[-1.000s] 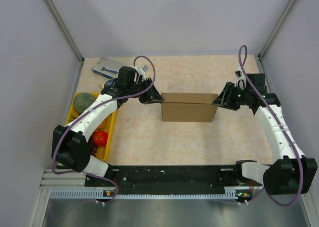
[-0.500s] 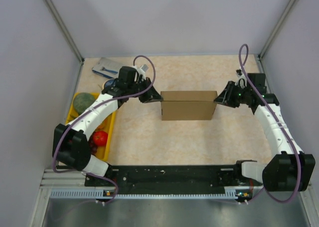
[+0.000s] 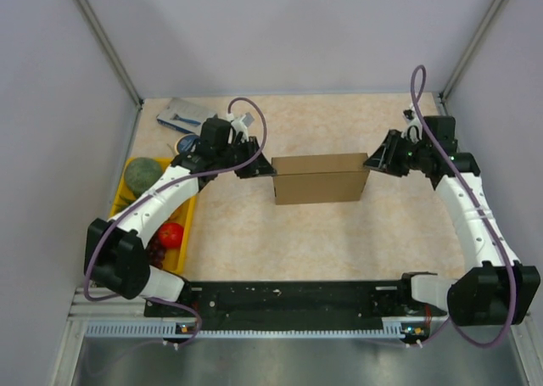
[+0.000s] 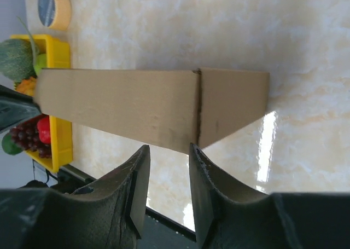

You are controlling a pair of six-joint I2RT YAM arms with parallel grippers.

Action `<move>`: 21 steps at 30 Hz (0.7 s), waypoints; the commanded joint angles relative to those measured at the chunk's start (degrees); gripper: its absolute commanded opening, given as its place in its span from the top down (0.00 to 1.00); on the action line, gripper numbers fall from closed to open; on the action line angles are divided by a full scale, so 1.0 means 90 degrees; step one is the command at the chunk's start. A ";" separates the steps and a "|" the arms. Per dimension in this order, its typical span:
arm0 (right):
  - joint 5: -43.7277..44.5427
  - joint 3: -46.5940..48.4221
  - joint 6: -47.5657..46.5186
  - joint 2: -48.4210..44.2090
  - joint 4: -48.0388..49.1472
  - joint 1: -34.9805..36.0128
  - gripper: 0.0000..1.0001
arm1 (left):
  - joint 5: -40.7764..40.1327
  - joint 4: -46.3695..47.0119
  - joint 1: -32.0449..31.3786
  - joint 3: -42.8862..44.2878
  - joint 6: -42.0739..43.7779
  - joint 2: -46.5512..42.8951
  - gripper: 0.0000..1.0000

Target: Fold the paper box

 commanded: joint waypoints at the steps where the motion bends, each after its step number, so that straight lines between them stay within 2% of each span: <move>1: 0.0077 0.0928 0.0158 -0.0285 0.0015 0.0391 0.65 | -0.0530 -0.0693 -0.0045 0.0102 0.0723 -0.0139 0.70; 7: 0.0116 0.1612 0.0675 -0.0100 0.0238 0.1192 0.64 | -0.0179 -0.0372 -0.0035 0.0044 0.0675 -0.0061 0.64; 14: -0.0167 0.1398 0.1466 0.0378 0.1263 0.2198 0.64 | -0.0188 0.0253 0.0013 -0.0395 0.0596 0.0076 0.66; 19: -0.0119 0.1037 0.1506 0.0428 0.1421 0.2258 0.64 | -0.0013 0.0605 0.0092 -0.0600 0.0557 0.0330 0.67; 21: -0.0060 0.0969 0.1467 0.0388 0.1421 0.2248 0.63 | 0.0017 0.0732 0.0102 -0.0698 0.0557 0.0388 0.72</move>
